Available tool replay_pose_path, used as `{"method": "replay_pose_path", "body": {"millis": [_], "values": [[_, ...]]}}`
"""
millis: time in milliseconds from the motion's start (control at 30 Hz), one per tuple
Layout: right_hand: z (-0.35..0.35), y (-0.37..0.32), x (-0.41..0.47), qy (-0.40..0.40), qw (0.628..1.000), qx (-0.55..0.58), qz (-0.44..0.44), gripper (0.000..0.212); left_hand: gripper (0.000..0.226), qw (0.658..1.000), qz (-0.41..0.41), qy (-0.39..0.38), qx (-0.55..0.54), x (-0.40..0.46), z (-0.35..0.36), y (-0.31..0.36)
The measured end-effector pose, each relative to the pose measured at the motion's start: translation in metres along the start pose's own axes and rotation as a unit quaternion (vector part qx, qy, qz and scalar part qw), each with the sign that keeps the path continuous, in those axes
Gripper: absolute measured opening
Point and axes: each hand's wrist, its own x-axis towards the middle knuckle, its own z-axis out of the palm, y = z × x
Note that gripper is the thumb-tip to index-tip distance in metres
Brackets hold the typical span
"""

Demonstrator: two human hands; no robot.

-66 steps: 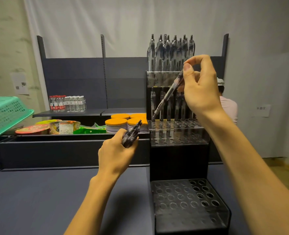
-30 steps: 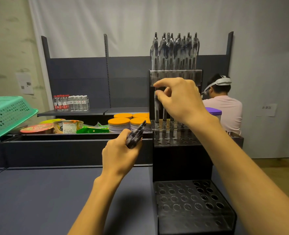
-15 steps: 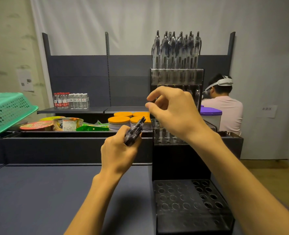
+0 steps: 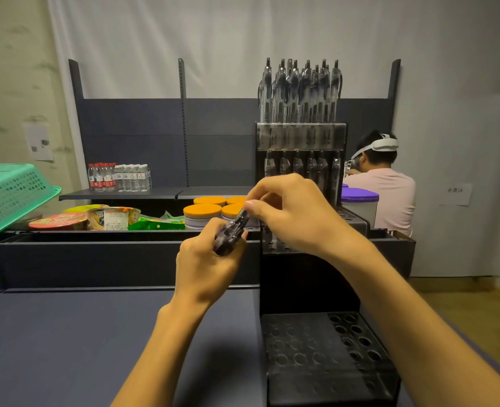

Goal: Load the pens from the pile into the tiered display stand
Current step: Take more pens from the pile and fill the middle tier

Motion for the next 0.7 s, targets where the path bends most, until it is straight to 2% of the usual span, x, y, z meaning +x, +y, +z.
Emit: {"method": "replay_pose_path", "body": {"millis": [133, 200, 367, 600, 700], "values": [[-0.006, 0.002, 0.003, 0.086, 0.995, 0.036, 0.027, 0.015, 0.023, 1.0, -0.008, 0.005, 0.013, -0.001, 0.0, -0.001], [-0.011, 0.004, 0.005, 0.128, 0.987, 0.089, 0.048, 0.016, 0.021, 1.0, -0.009, 0.004, 0.018, -0.001, 0.0, -0.001], [-0.022, 0.016, 0.009, 0.238, 0.936, 0.239, 0.102, 0.017, 0.018, 1.0, -0.012, -0.006, 0.023, -0.002, 0.001, -0.001], [-0.039, 0.027, 0.017, 0.355, 0.912, 0.192, 0.068, 0.018, 0.022, 1.0, -0.002, -0.002, 0.025, -0.003, 0.003, 0.001], [-0.049, 0.024, 0.02, 0.383, 0.911, 0.146, 0.049, 0.01, 0.022, 1.0, 0.0, -0.002, 0.025, -0.003, 0.002, 0.002]]}}
